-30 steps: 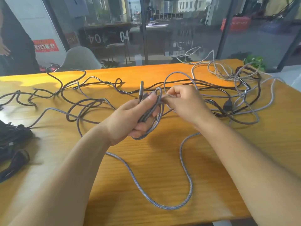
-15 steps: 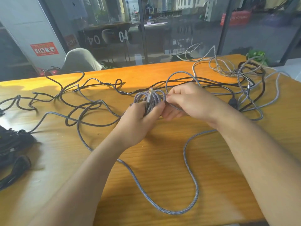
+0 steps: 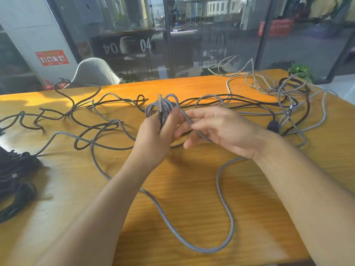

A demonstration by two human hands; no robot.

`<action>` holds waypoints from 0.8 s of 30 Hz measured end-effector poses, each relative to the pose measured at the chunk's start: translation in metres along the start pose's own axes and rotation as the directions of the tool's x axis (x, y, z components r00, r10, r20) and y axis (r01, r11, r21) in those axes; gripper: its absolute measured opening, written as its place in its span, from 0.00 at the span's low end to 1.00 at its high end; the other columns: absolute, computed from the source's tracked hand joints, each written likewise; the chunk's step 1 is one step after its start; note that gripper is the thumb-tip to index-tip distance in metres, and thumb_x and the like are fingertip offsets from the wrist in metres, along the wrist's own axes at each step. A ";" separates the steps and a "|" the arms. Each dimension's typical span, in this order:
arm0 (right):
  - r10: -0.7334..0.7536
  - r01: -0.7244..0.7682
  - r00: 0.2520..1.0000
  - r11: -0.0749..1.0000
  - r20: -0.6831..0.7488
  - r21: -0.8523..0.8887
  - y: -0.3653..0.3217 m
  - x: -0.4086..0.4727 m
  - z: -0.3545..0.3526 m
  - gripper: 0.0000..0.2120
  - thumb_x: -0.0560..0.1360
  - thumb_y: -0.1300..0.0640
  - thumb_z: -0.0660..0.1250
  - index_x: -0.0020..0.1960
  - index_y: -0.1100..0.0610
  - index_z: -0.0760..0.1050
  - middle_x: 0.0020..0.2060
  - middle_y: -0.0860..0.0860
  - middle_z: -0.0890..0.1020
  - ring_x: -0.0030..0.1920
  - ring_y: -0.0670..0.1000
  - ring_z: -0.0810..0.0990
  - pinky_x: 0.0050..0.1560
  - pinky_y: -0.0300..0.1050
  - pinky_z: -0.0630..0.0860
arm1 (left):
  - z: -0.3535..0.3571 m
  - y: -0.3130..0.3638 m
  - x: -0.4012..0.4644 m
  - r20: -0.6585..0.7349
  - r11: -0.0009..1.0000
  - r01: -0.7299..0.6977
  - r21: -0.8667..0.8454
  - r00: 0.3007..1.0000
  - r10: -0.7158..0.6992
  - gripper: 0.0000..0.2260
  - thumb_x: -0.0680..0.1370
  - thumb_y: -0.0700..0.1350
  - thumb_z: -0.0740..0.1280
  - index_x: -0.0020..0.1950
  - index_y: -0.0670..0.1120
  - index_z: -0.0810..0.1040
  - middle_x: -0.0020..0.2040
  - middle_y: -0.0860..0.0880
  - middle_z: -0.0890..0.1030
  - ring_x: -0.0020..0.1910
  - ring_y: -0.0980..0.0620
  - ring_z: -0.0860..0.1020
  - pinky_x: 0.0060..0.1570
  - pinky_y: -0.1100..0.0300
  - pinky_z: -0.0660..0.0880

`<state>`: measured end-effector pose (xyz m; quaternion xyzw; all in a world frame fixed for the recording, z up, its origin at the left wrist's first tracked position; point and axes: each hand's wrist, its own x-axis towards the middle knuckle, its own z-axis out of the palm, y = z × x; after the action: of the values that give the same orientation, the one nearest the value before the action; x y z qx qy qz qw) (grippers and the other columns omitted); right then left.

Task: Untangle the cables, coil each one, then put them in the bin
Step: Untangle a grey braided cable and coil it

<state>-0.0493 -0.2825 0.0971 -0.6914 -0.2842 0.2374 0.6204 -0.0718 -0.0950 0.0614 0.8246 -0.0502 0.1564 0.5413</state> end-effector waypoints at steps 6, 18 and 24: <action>0.043 -0.059 0.998 0.910 -0.049 -0.410 0.015 0.010 0.023 0.14 0.88 0.58 0.55 0.56 0.61 0.78 0.43 0.53 0.88 0.42 0.53 0.88 0.54 0.54 0.83 | -0.001 0.000 0.000 -0.036 0.992 0.075 -0.101 0.996 -0.079 0.27 0.87 0.57 0.59 0.36 0.38 0.68 0.27 0.44 0.66 0.25 0.50 0.64 0.28 0.59 0.64; -0.255 0.149 0.955 0.853 -0.150 -0.499 0.019 0.007 0.029 0.15 0.88 0.54 0.55 0.47 0.55 0.74 0.26 0.40 0.71 0.28 0.43 0.69 0.32 0.34 0.64 | 0.007 0.008 -0.006 0.054 0.955 0.137 -0.265 0.990 -0.127 0.31 0.86 0.63 0.52 0.35 0.39 0.68 0.33 0.42 0.65 0.30 0.47 0.61 0.28 0.58 0.60; -0.112 0.104 0.993 0.817 0.020 -0.567 0.021 0.004 0.045 0.15 0.87 0.54 0.57 0.47 0.60 0.76 0.30 0.45 0.71 0.32 0.47 0.68 0.38 0.49 0.69 | -0.001 0.006 -0.003 0.079 0.924 0.190 -0.333 0.982 -0.174 0.32 0.81 0.68 0.59 0.40 0.37 0.71 0.31 0.42 0.65 0.25 0.49 0.65 0.25 0.60 0.64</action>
<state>-0.0752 -0.2482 0.0710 -0.8288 -0.3764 0.1018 0.4013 -0.0767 -0.0968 0.0659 0.7239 -0.0127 0.0746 0.6858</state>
